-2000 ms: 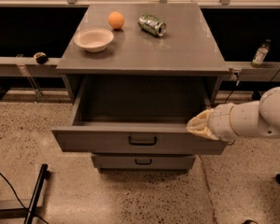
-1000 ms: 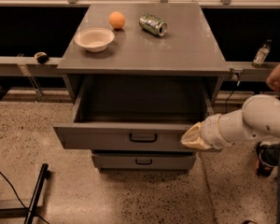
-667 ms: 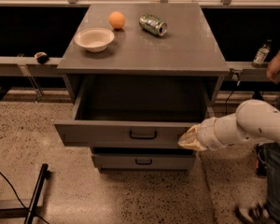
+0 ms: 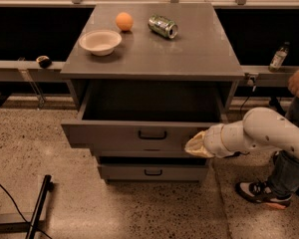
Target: Close top drawer
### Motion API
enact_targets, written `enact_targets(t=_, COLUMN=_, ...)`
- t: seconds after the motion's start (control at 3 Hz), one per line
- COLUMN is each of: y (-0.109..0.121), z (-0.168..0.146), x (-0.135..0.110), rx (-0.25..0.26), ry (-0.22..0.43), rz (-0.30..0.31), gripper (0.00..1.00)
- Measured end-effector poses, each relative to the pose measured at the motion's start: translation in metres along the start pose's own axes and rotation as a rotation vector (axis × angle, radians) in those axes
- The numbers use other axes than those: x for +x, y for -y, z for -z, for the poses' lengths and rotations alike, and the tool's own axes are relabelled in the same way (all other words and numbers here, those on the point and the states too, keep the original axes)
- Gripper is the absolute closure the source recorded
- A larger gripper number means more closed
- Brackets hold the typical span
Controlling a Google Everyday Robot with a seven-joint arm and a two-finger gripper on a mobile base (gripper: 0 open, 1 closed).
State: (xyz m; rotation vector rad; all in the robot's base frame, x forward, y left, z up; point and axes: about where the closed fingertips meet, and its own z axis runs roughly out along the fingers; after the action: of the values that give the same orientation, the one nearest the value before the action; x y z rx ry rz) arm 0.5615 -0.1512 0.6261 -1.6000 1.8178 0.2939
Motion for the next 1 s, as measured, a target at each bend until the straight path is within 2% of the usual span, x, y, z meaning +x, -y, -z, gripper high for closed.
enact_targets(t=0.33, y=0.018, z=-0.014, x=0.001, rx=0.024, ry=0.011, rz=0.017, gripper=1.0)
enact_targets(t=0.67, y=0.05, z=-0.04, x=0.002, rx=0.055, ry=0.028, rz=0.033, gripper=1.0)
enact_targets(t=1.0, y=0.057, z=-0.046, x=0.003, rx=0.063, ry=0.032, rz=0.037, gripper=1.0)
